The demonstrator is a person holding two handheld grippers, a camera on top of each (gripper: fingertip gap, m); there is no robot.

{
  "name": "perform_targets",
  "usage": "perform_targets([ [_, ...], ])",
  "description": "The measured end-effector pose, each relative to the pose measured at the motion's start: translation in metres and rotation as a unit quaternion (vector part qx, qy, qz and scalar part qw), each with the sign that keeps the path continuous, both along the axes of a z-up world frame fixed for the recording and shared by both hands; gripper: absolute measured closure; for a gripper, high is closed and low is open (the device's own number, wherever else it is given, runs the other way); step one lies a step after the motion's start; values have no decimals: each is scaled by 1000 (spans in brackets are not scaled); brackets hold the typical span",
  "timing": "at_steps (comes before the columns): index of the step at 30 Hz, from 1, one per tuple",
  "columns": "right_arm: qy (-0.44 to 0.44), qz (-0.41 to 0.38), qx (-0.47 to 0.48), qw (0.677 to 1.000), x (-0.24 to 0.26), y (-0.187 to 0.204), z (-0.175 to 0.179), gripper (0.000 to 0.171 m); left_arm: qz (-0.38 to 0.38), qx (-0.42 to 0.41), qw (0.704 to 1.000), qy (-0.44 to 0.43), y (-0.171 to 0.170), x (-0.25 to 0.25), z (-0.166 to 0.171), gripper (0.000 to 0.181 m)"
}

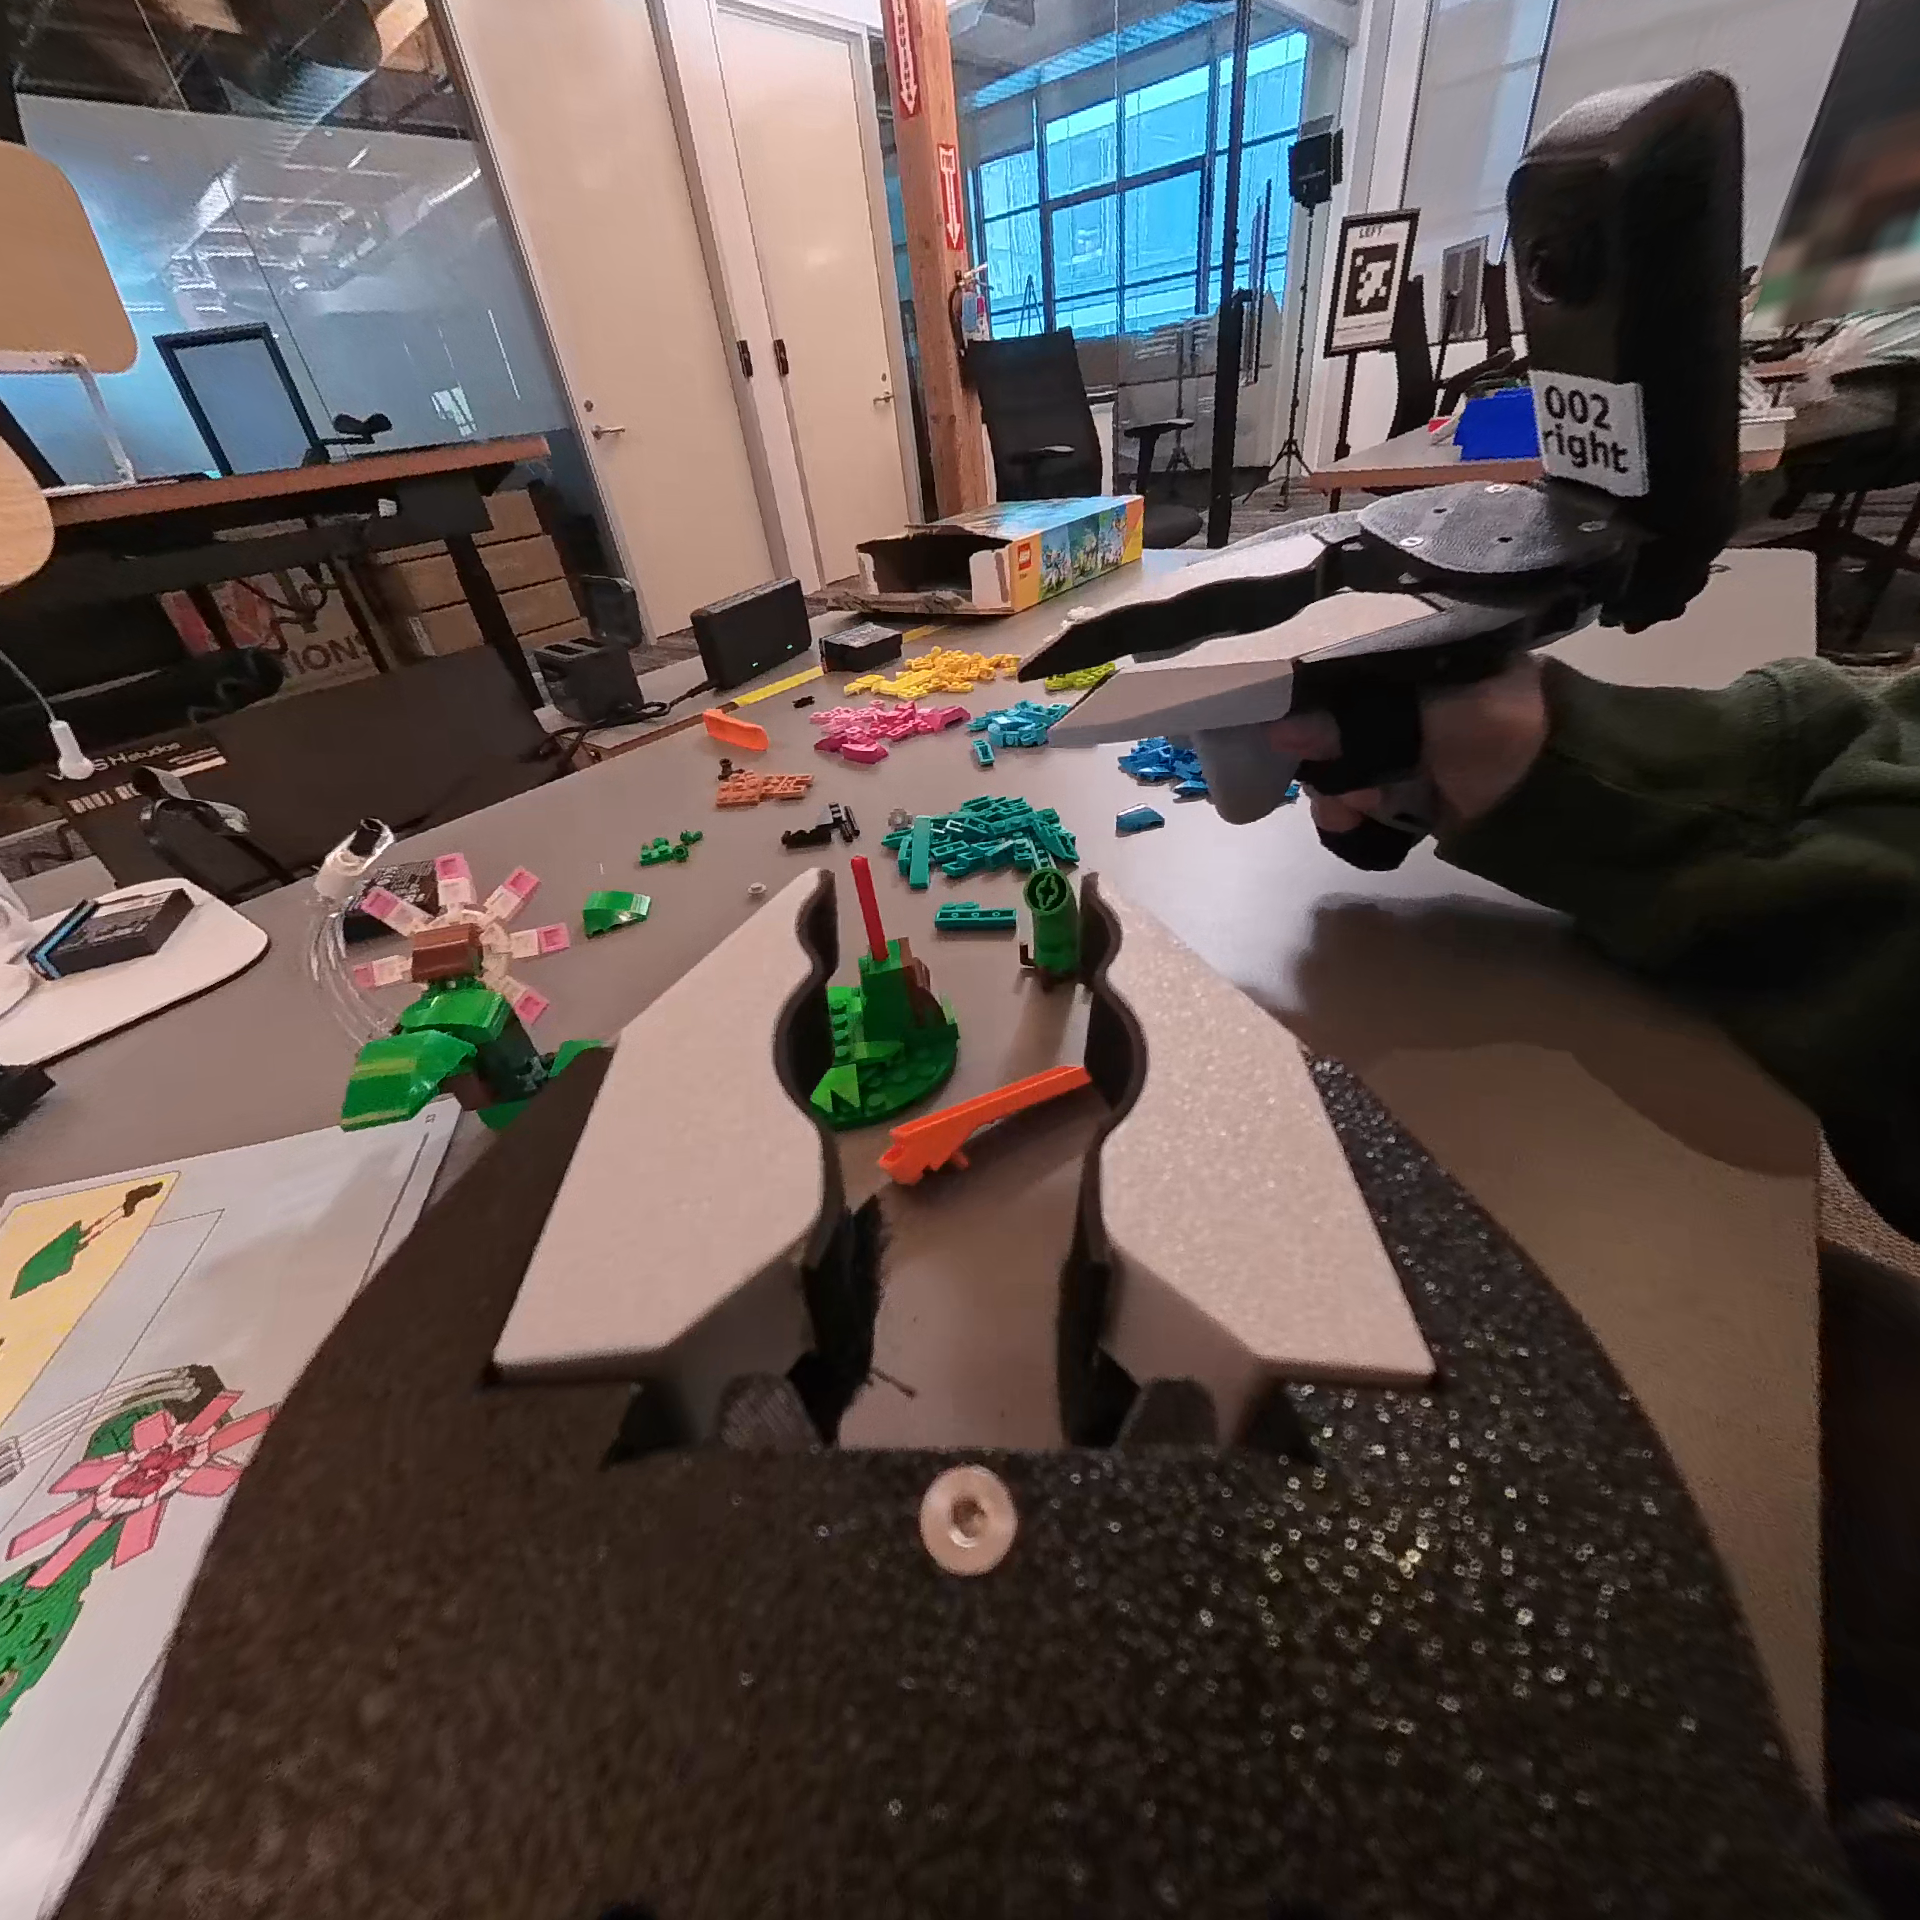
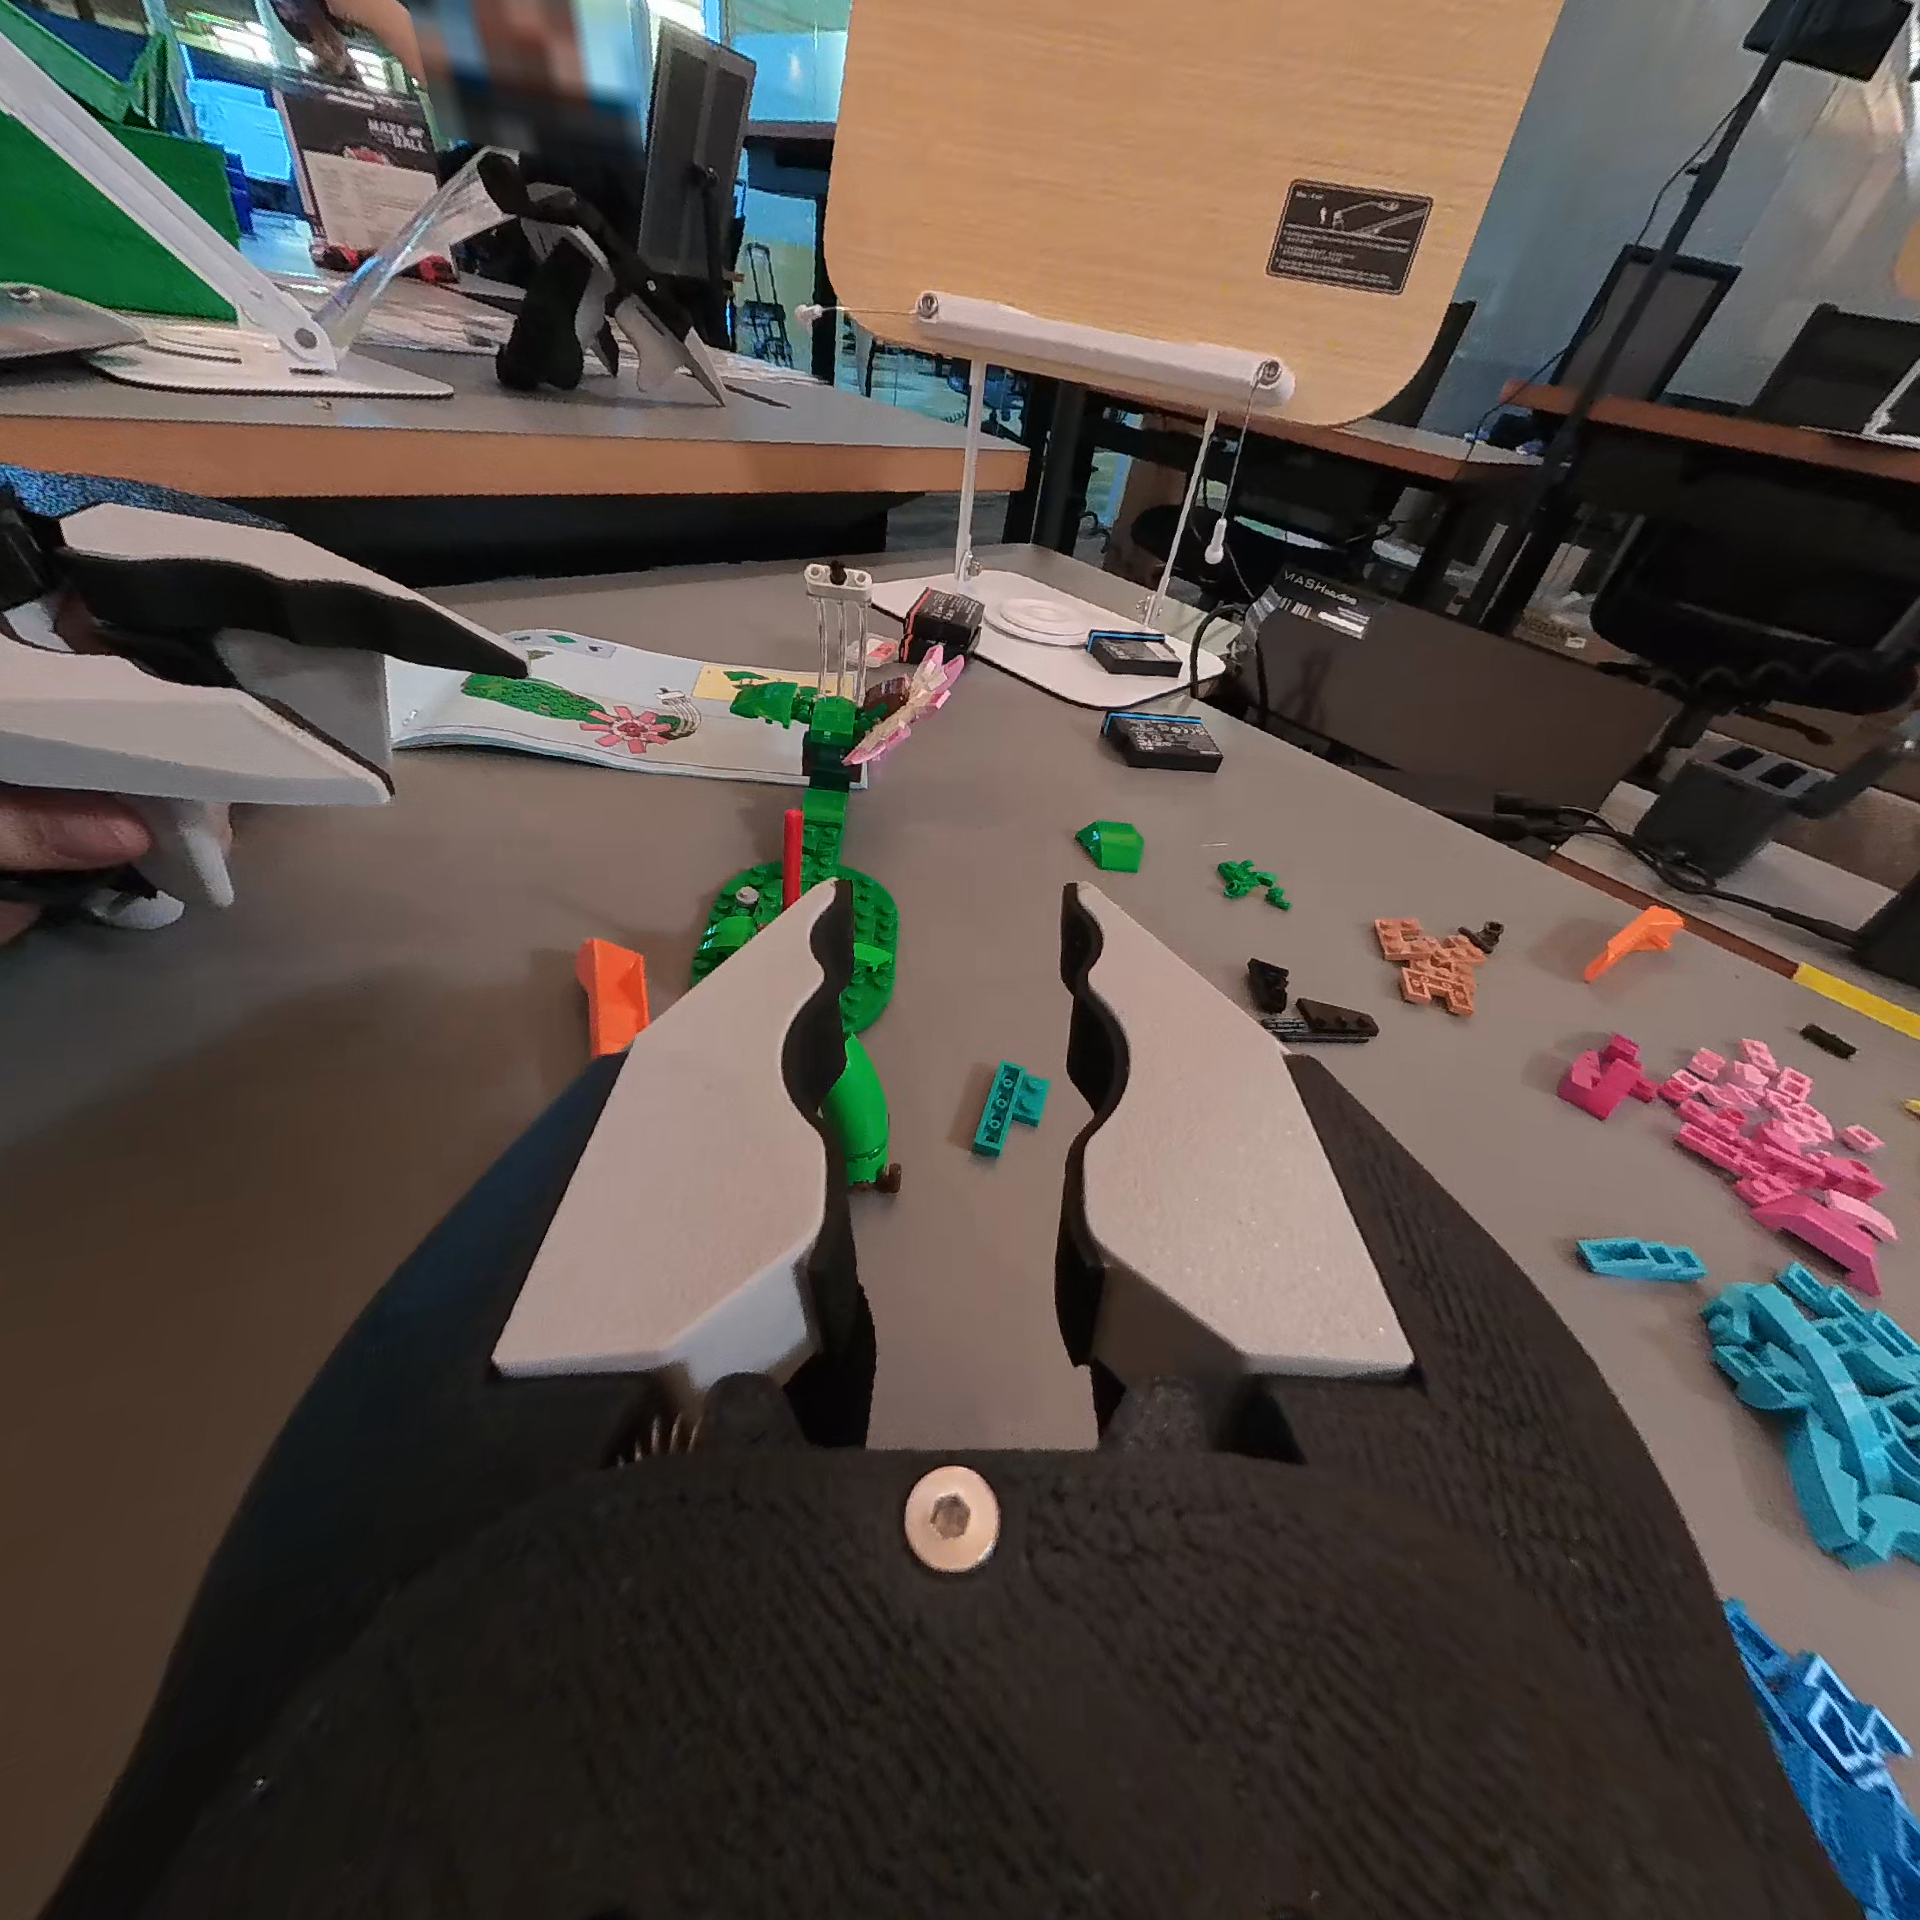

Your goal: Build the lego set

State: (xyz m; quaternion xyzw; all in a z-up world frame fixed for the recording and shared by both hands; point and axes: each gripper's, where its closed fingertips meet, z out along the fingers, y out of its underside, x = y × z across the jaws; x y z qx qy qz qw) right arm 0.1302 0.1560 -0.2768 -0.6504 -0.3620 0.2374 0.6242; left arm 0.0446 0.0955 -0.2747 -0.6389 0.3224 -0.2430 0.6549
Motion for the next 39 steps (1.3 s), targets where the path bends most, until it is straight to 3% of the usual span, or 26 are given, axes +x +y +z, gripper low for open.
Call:
perform_targets([
  [1,0,1,-1,1000,0,0,0,132,-1,-1,1000,-1,0,0,0,138],
  [25,20,7,-24,999,0,5,0,144,-6,-8,999,-31,3,-5,5,140],
  [29,6,-1,-57,998,-2,19,6,143,9,6,999,-37,5,-15,12,140],
  [34,-72,14,-172,982,-21,66,-1,144,83,61,994,27,23,-63,23,140],
  [37,-133,43,-212,967,-45,103,-11,143,122,84,986,73,36,-85,10,142],
  [39,-187,55,-234,953,-59,123,-30,141,104,54,991,69,39,-80,4,143],
])
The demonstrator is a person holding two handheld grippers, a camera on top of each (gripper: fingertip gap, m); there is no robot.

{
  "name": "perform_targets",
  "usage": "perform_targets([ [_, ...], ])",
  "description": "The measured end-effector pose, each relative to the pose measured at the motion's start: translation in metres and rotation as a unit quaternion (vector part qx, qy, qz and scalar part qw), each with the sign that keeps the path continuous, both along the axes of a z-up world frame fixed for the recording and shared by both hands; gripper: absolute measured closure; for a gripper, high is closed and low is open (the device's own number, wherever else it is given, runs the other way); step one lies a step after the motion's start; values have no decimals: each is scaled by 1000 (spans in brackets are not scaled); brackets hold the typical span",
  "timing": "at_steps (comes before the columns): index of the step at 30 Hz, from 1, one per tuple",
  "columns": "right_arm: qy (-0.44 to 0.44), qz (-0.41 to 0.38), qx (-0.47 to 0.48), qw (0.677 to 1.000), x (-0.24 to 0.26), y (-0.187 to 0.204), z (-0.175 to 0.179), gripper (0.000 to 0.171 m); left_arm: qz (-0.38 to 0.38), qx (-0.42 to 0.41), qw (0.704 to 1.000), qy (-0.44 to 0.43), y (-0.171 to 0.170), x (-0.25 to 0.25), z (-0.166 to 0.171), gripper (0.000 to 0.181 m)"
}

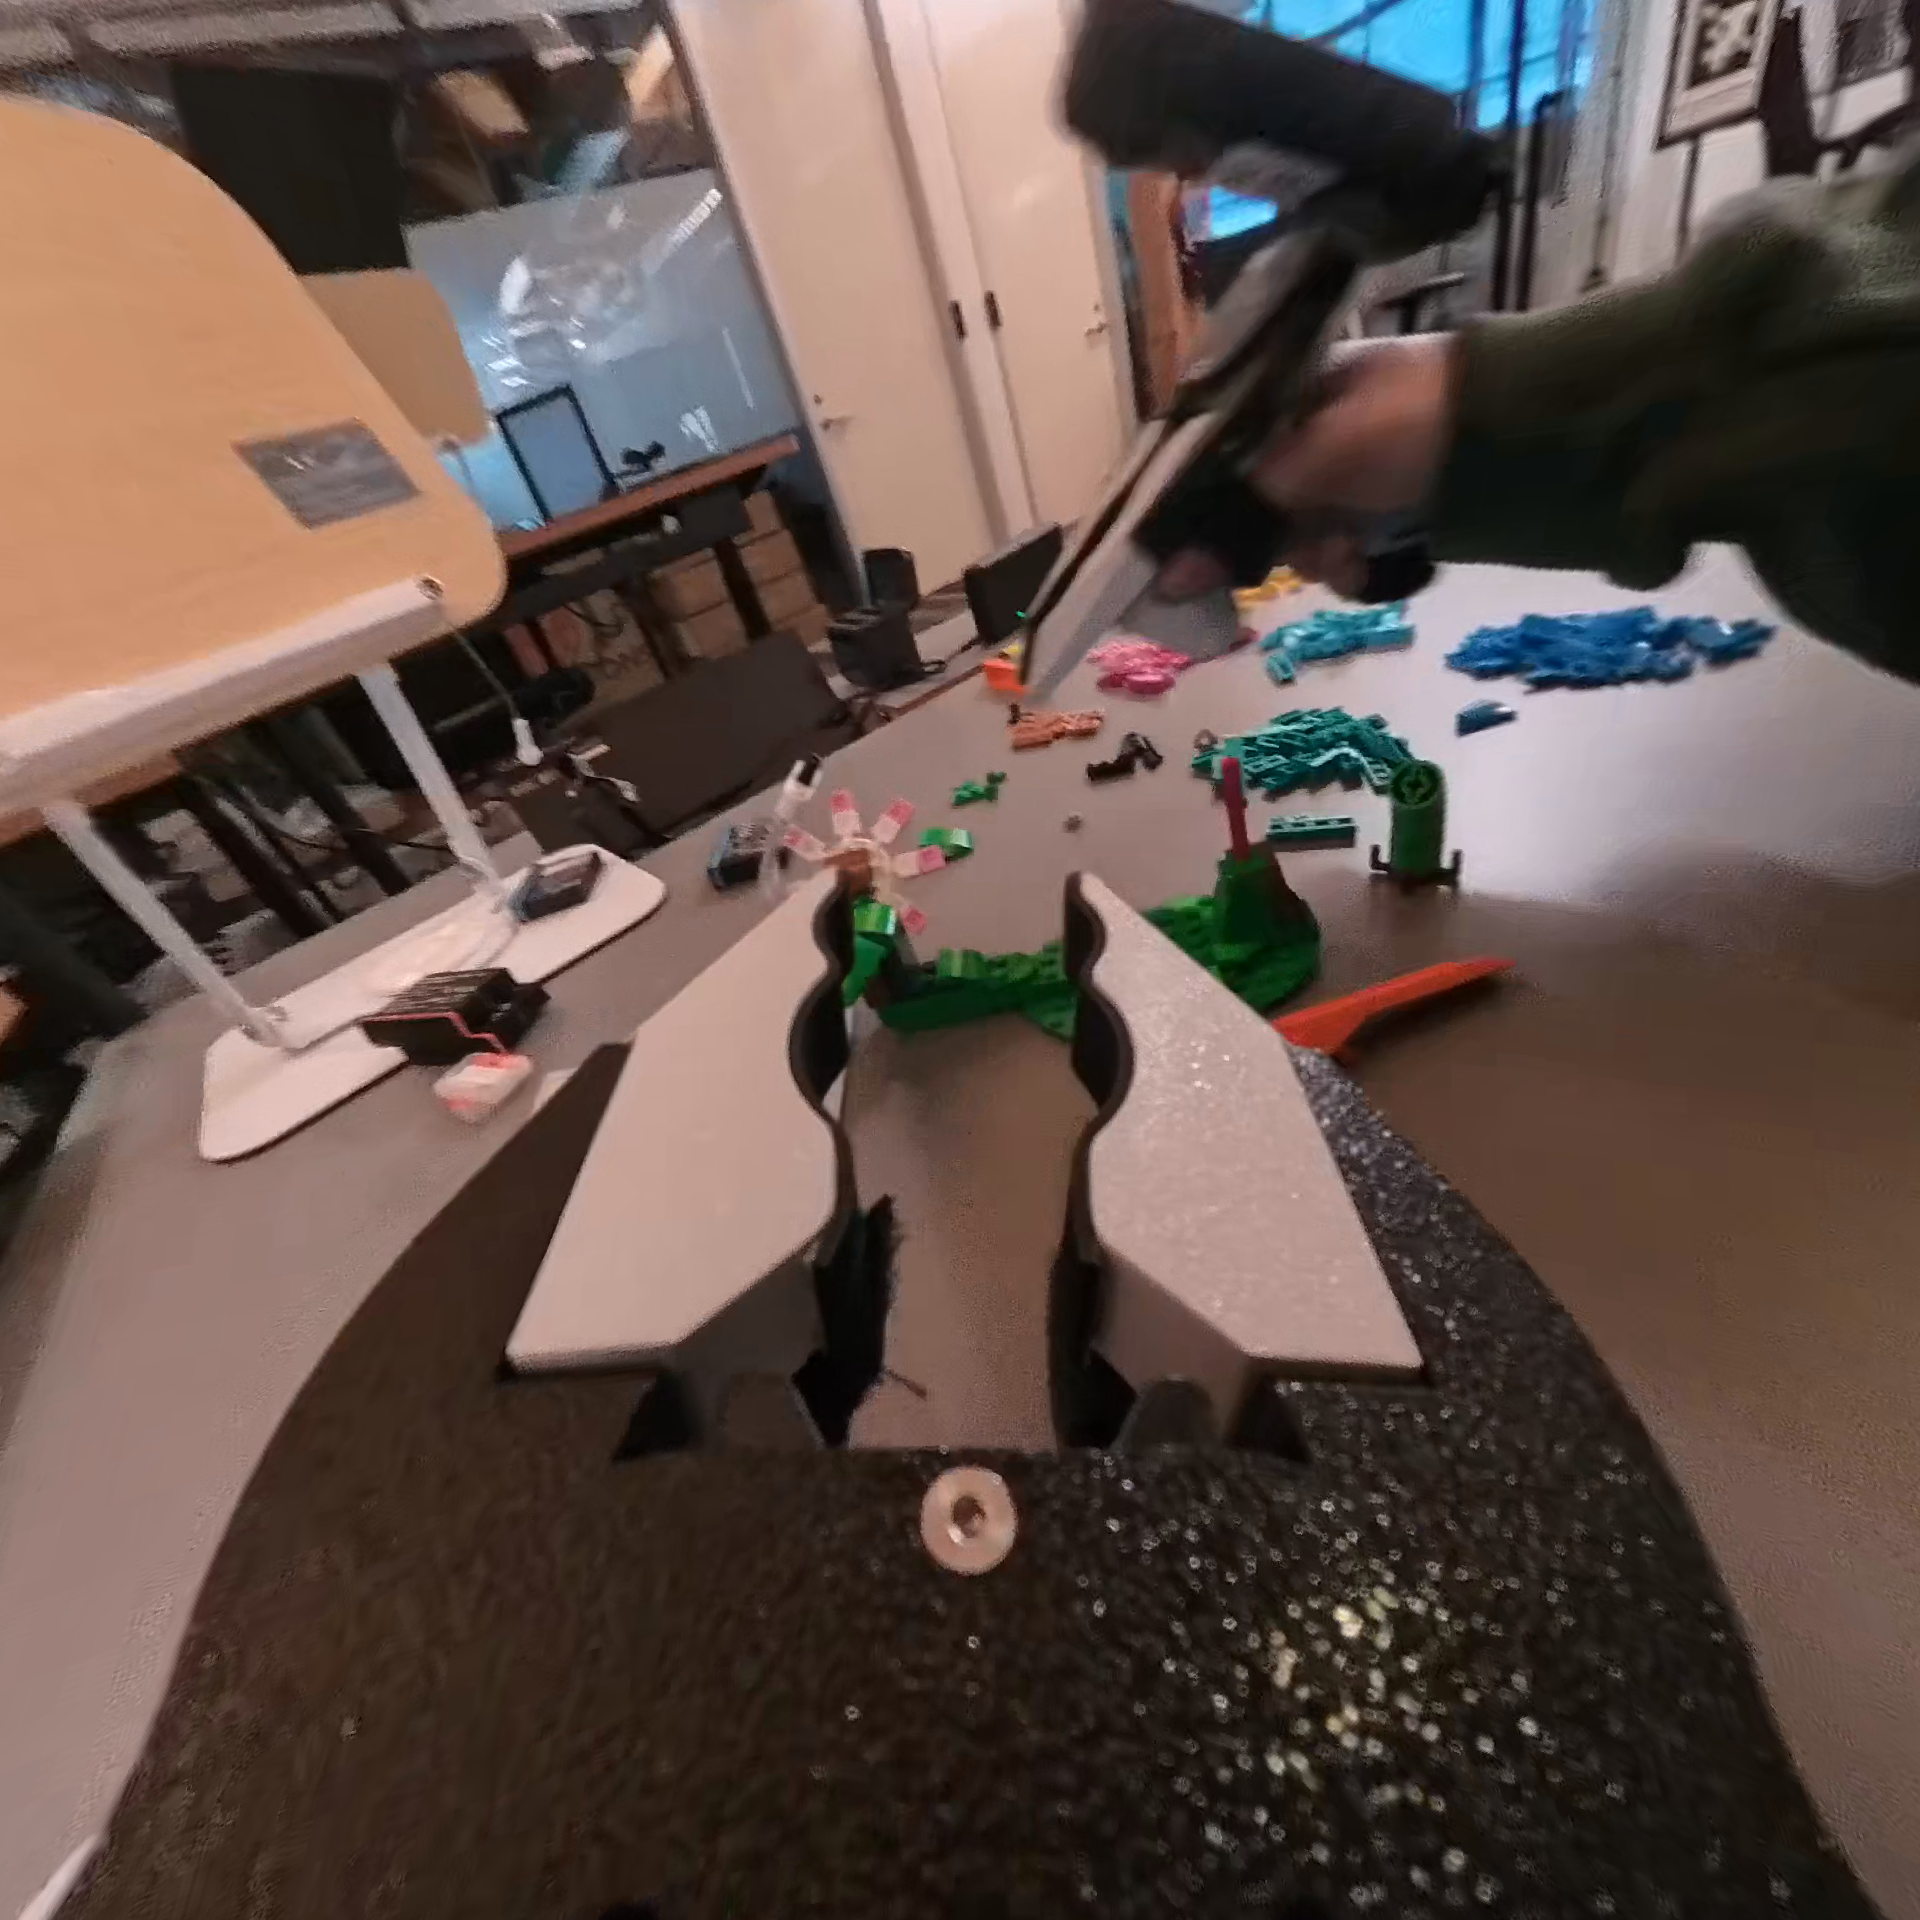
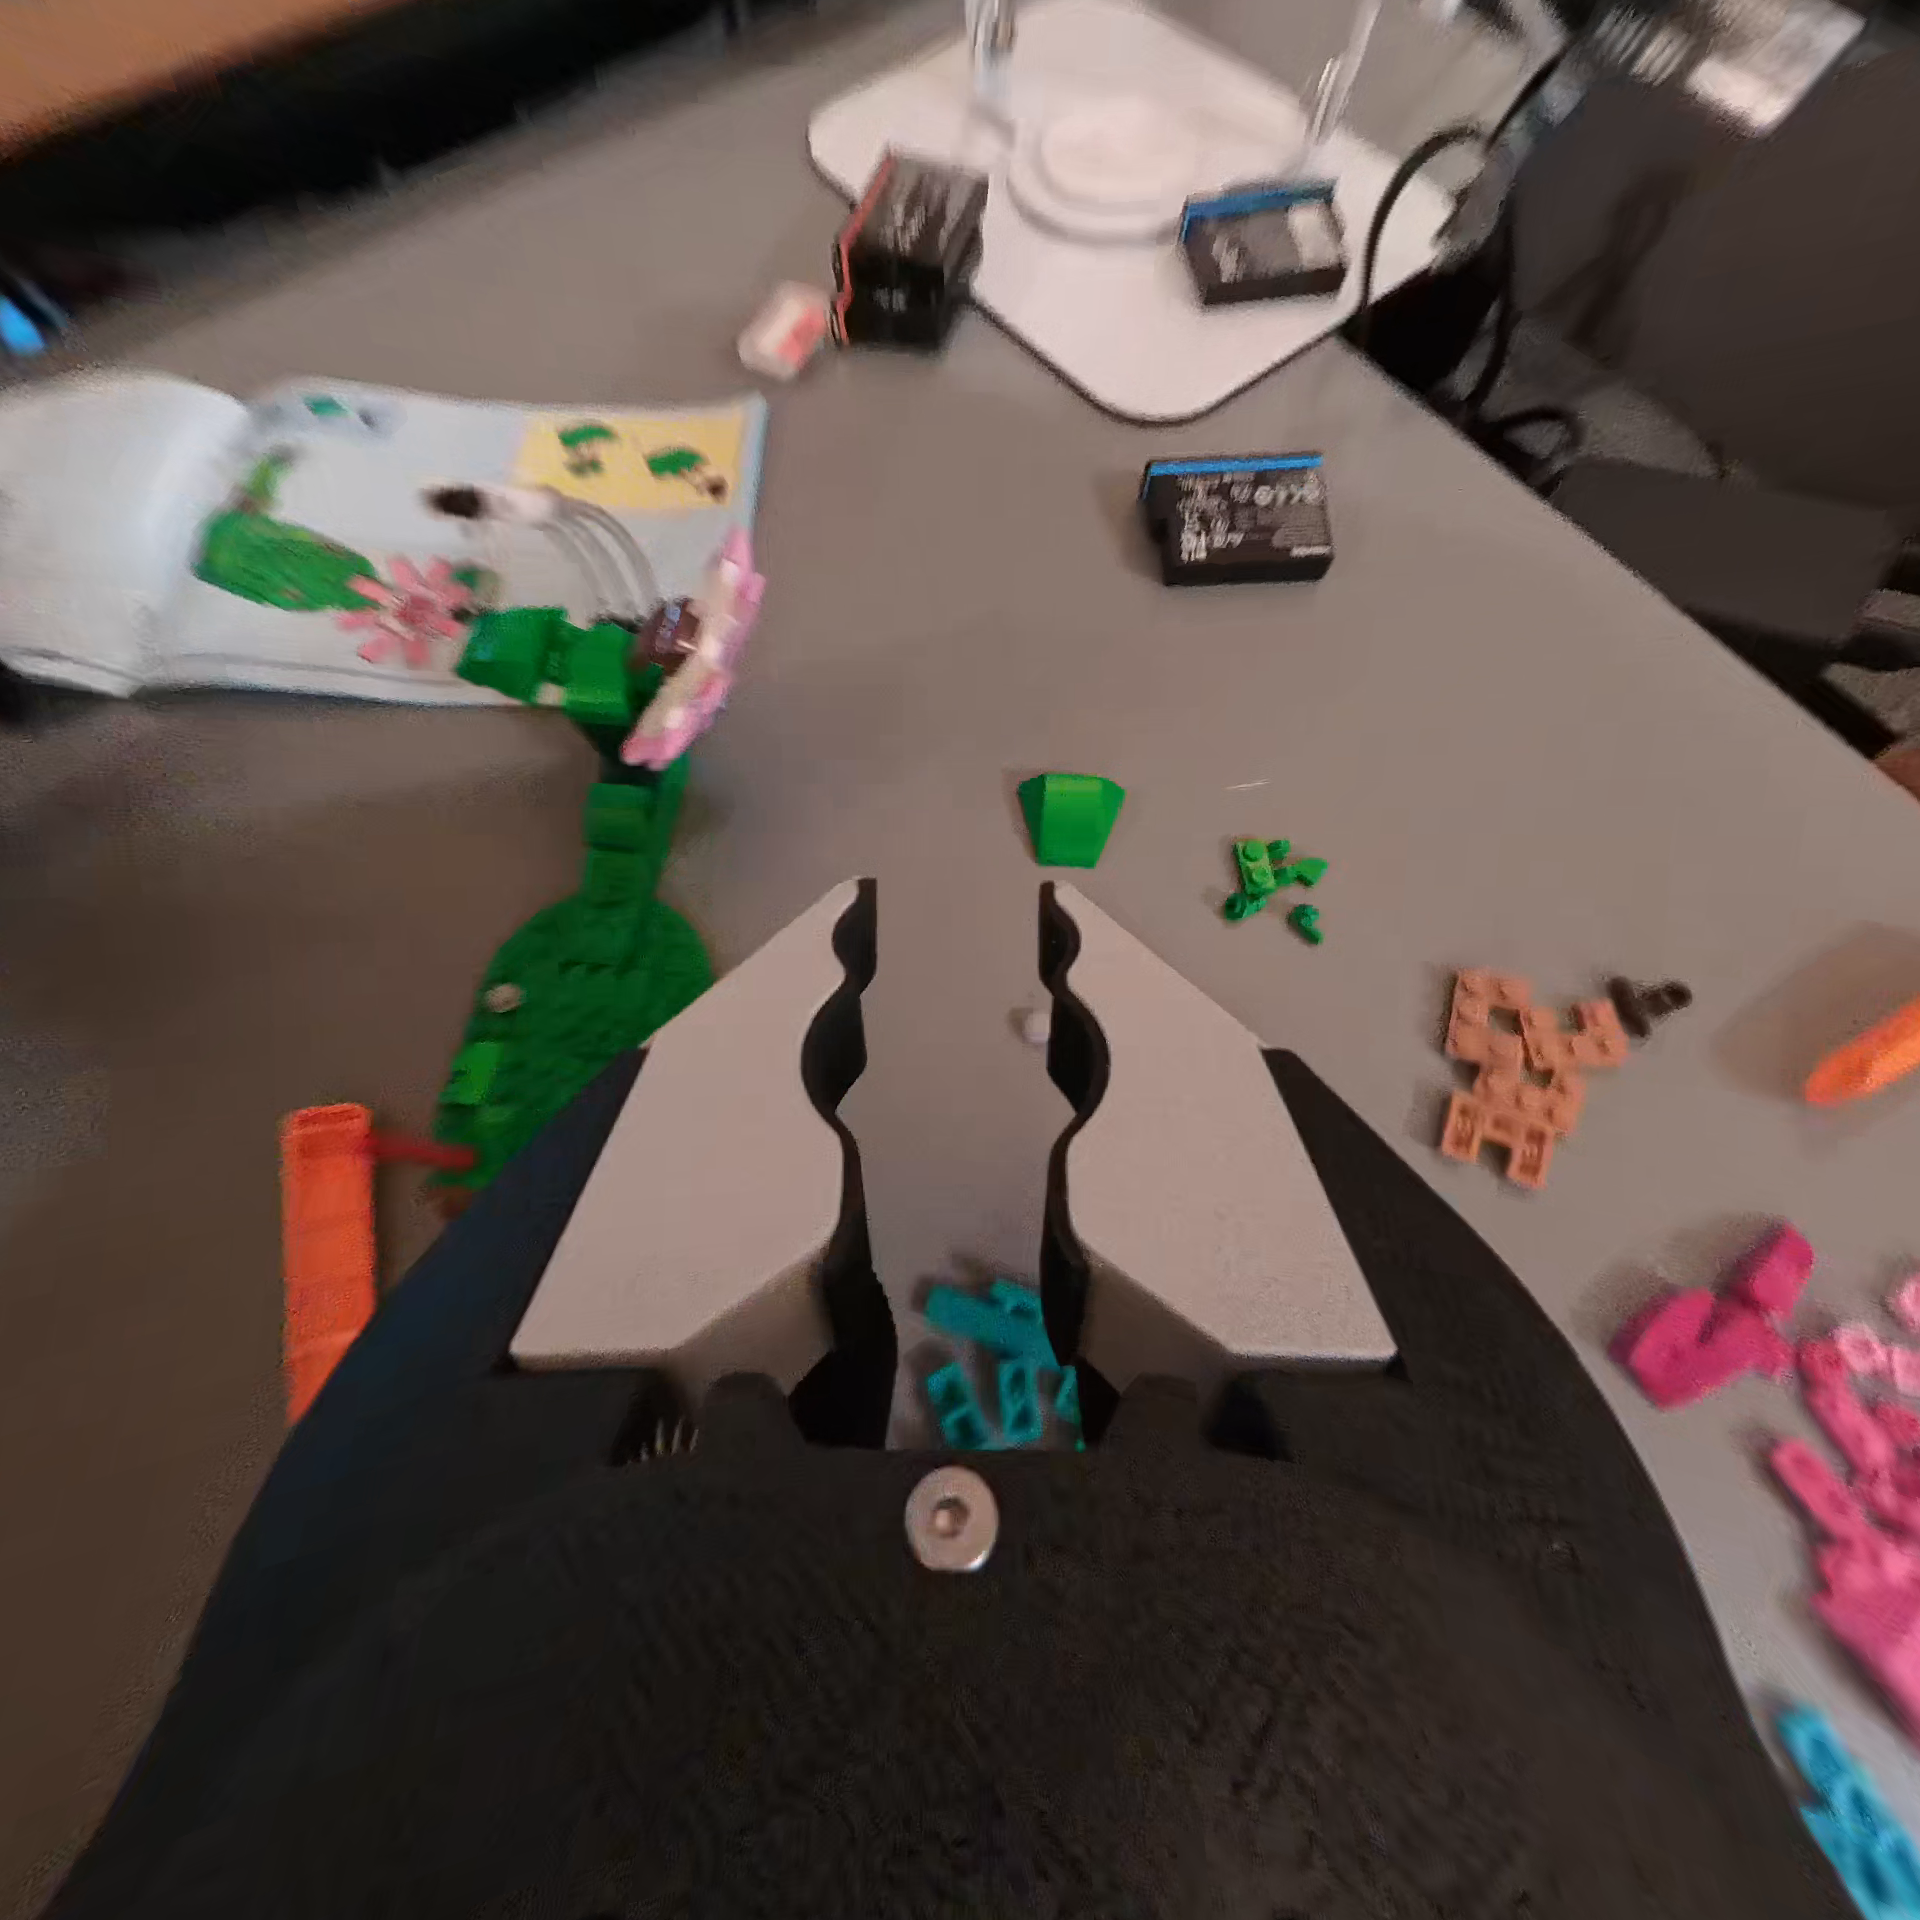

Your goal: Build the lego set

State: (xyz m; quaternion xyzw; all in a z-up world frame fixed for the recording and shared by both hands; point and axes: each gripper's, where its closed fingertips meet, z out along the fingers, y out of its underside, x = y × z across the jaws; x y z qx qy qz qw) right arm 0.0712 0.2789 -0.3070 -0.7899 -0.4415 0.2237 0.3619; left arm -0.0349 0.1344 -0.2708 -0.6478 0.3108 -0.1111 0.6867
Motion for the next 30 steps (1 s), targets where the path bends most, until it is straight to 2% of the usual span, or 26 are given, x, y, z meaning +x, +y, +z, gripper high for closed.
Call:
perform_targets([
  [3,-51,5,-29,998,-12,22,-31,135,8,-13,1000,16,6,-1,-8,144],
  [6,-62,-2,-33,998,-20,35,-48,132,-6,-10,1000,-1,4,1,-4,145],
  [10,-83,-7,-3,996,-23,43,-56,135,-18,-24,999,-12,6,2,-6,145],
  [15,-74,-19,-25,997,-25,49,-62,135,-27,-33,999,-27,6,3,-6,145],
  [18,-74,-15,-22,997,-26,49,-62,145,-30,-36,998,-32,5,3,-5,145],
  [25,-79,4,-28,996,-25,43,-61,146,-36,-40,998,-39,5,4,-5,145],
  [30,-44,-6,14,999,-21,34,-28,147,-34,-37,998,-45,5,2,-3,145],
])
